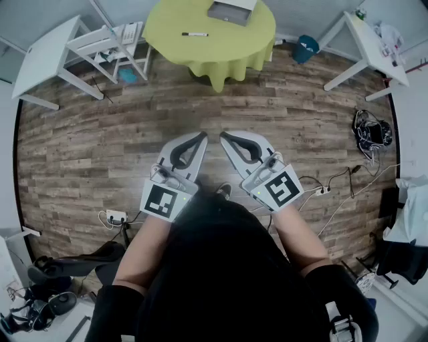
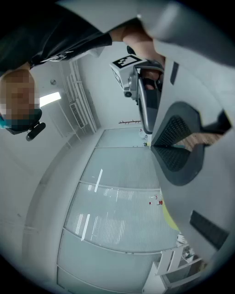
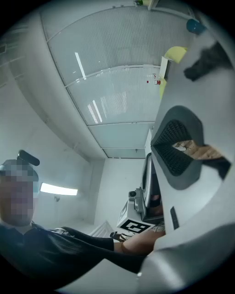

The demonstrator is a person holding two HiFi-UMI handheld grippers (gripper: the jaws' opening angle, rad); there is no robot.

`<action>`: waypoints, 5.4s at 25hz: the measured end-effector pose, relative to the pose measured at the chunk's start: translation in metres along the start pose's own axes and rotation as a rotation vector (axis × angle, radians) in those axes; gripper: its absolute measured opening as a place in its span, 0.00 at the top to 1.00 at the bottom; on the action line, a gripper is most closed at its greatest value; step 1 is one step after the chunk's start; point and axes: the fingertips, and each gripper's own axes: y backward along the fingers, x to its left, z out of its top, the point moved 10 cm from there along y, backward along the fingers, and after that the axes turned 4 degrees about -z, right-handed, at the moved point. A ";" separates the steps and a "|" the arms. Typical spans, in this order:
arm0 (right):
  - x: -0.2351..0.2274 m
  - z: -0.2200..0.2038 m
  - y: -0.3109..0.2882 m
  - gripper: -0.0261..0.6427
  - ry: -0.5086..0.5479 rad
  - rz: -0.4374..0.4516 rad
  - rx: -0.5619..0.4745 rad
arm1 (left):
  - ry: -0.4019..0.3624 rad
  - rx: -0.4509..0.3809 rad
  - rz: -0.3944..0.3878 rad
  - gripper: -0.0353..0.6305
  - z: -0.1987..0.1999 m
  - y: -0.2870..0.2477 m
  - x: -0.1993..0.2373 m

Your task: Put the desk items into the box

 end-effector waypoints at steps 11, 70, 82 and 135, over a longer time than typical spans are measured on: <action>0.001 0.002 -0.016 0.94 -0.023 -0.017 0.001 | -0.003 -0.003 0.001 0.93 0.001 0.003 0.017; -0.164 0.005 -0.282 0.94 -0.031 -0.085 0.063 | 0.053 0.030 -0.115 0.93 -0.009 -0.131 0.316; -0.264 0.005 -0.300 0.94 -0.028 -0.013 0.061 | 0.057 0.036 -0.049 0.93 -0.003 -0.221 0.337; -0.427 -0.119 -0.505 0.94 -0.051 -0.050 0.414 | 0.077 0.077 -0.120 0.93 -0.107 -0.366 0.565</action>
